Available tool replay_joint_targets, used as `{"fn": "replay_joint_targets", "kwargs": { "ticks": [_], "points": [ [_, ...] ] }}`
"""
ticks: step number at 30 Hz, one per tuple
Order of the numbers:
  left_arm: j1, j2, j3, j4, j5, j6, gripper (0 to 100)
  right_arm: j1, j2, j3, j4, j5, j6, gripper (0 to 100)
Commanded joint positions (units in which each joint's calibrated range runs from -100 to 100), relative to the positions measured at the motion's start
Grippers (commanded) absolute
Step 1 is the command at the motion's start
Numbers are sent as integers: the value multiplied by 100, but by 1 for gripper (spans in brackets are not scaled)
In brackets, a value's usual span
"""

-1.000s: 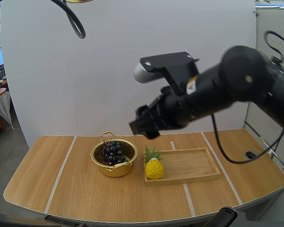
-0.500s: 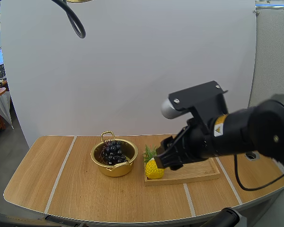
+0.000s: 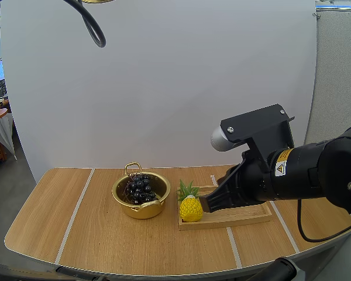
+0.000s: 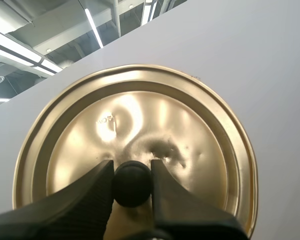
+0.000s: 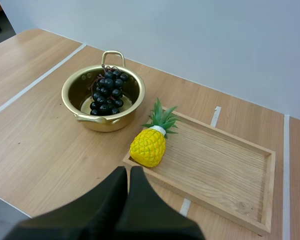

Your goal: Open the pot, put the grape inside, and close it

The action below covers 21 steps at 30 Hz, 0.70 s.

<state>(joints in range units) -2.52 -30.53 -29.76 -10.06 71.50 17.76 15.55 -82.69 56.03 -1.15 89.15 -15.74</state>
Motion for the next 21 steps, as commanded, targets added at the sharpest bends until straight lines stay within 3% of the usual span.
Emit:
{"fn": "replay_joint_targets", "kwargs": {
  "ticks": [1, 21],
  "points": [
    [-10, -7, -54, 4, -138, -50, 0, -19, -45, 6, 57, 140, 14, 0],
    [-10, -7, -54, 4, -138, -50, 0, -19, -45, 6, 115, 193, -8, 0]
  ]
}}
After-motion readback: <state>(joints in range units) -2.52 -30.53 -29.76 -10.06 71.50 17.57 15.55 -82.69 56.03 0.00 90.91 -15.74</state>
